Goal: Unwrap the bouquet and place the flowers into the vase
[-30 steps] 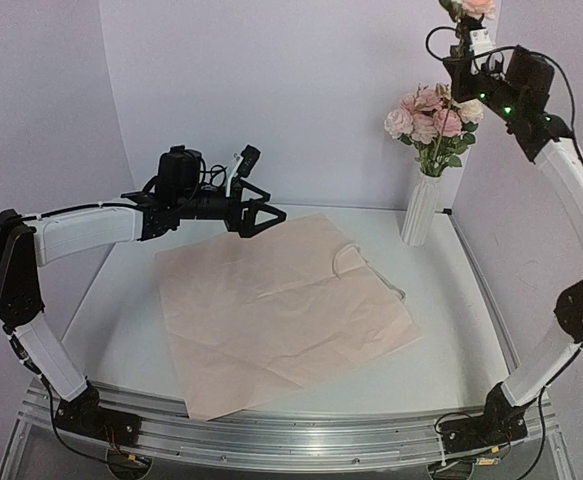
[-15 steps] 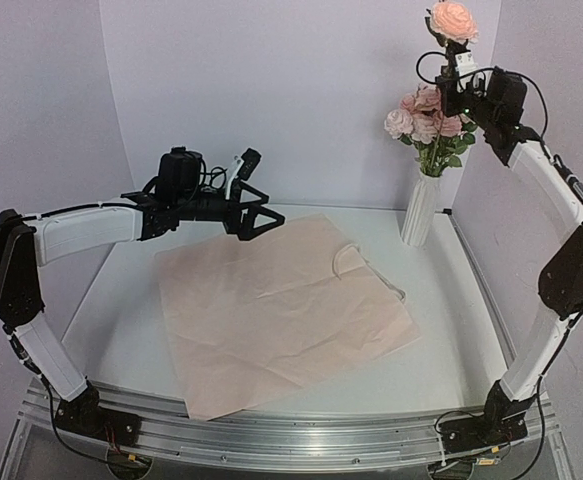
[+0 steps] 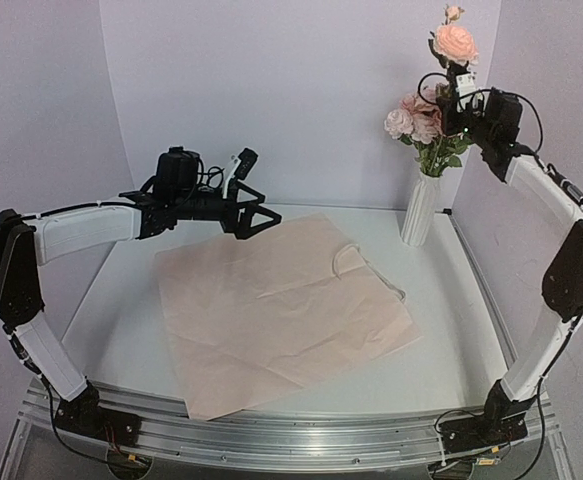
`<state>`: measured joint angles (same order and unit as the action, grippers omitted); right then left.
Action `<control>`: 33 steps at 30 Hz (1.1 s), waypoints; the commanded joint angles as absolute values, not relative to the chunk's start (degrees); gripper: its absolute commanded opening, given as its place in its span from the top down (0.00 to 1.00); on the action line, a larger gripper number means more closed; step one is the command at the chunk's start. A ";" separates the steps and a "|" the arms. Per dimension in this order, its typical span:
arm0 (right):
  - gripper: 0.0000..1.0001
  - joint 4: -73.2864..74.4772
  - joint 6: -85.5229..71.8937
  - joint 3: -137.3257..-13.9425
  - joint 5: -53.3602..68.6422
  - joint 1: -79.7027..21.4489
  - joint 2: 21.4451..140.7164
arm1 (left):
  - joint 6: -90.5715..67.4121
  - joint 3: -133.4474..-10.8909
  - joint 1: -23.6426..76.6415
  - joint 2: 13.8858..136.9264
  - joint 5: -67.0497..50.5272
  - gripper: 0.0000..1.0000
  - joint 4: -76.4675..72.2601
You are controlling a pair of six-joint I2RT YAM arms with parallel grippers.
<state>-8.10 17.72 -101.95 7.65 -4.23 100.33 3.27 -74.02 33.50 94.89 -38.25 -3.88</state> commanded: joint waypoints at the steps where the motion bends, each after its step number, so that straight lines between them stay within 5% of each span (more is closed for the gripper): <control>1: 1.00 -12.44 14.08 -97.40 8.66 -2.97 100.42 | 4.23 -76.46 32.80 94.24 -37.81 0.00 -3.72; 33: 1.00 -16.41 6.50 -87.74 9.19 -1.93 112.63 | 3.96 -75.32 31.73 93.90 -37.99 0.00 -3.88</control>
<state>-21.46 9.73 -89.17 7.68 -1.84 110.11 3.24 -74.02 32.12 94.89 -38.22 -2.96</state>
